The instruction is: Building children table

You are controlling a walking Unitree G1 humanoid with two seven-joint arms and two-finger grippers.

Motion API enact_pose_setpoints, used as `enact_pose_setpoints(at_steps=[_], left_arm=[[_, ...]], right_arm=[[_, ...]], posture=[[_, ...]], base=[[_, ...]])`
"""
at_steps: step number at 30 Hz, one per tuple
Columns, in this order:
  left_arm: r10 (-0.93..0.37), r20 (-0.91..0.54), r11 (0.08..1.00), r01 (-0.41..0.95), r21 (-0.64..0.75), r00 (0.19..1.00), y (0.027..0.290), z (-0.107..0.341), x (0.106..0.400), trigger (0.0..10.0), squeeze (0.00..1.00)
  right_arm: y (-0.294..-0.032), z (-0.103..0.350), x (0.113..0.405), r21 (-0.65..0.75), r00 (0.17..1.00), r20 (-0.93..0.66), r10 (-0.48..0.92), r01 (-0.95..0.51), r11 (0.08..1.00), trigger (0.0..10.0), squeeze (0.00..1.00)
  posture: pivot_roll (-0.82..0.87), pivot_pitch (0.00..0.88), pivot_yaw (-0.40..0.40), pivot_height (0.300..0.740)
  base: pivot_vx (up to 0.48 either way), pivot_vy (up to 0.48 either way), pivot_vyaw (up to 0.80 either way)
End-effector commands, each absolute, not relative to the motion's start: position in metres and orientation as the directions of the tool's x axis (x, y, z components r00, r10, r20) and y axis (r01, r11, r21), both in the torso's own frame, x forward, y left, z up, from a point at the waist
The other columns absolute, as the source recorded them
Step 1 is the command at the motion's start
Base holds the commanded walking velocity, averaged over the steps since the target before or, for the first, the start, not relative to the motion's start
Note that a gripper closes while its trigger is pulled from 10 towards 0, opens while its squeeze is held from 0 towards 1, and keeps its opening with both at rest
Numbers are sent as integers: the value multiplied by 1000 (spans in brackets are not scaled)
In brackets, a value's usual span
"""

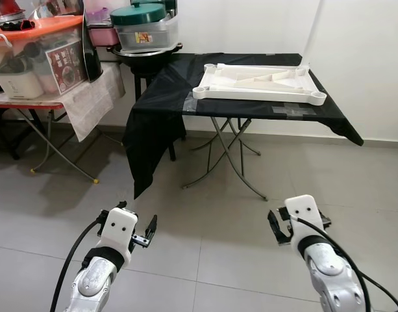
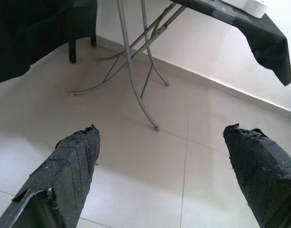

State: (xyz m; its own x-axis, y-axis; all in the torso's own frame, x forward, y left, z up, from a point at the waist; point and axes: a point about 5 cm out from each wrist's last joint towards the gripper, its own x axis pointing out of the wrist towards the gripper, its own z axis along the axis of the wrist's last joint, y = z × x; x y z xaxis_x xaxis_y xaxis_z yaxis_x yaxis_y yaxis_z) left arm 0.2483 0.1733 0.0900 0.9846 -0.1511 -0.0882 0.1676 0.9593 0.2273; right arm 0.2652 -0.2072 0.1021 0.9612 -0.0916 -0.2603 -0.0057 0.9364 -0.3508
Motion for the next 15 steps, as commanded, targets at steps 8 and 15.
enact_pose_setpoints(at_steps=[8, 15], left_arm=[[-109, -119, 944, 140, 298, 987, 191, 87, 254, 10000, 0], [-85, -123, 938, 122, 325, 989, 202, 88, 254, 10000, 0]], right_arm=[[-213, 96, 263, -365, 945, -301, -129, 11, 931, 10000, 0], [-221, 99, 265, -377, 945, -292, -149, 29, 926, 10000, 0]], posture=[[-44, 0, 27, 720], [-37, 0, 27, 690]], base=[[0, 0, 0], [0, 0, 0]])
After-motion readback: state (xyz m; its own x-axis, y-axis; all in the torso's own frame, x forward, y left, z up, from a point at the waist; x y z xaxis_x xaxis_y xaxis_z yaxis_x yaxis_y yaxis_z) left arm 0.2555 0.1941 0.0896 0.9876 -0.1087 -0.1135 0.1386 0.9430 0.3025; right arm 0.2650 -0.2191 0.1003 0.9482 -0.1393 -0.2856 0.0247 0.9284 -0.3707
